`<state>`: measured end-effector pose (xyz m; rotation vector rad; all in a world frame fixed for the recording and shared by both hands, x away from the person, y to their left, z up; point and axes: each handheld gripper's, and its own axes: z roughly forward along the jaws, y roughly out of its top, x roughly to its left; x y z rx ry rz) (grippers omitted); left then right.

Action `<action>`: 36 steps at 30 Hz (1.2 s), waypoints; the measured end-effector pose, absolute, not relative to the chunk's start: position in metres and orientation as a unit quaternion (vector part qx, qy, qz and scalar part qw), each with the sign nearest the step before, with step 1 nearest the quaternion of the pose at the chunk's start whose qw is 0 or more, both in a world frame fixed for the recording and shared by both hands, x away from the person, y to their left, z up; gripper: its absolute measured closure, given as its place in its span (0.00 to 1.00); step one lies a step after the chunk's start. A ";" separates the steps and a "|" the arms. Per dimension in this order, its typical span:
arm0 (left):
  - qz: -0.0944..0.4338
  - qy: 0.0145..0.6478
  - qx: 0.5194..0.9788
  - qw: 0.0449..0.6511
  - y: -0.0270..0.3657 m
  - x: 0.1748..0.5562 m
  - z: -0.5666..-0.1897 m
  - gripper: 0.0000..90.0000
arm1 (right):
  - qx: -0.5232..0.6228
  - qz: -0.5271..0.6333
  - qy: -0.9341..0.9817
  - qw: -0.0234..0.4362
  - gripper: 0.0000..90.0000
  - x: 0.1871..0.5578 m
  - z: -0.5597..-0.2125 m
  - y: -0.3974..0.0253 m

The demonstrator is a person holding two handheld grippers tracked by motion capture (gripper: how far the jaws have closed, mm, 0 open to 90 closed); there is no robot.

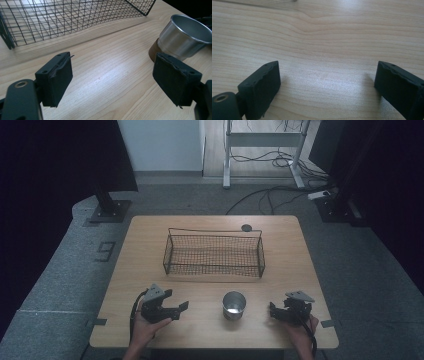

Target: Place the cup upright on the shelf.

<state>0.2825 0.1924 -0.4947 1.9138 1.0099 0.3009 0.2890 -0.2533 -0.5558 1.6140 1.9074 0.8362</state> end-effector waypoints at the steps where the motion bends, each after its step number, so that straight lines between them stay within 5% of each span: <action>1: 0.125 0.408 0.777 0.462 0.190 0.282 -0.493 0.18 | 0.592 0.308 0.701 0.250 0.07 0.289 -0.556 -0.254; 36: 0.091 0.340 0.808 0.472 0.125 0.284 -0.475 0.18 | 0.585 0.313 0.706 0.249 0.10 0.285 -0.556 -0.257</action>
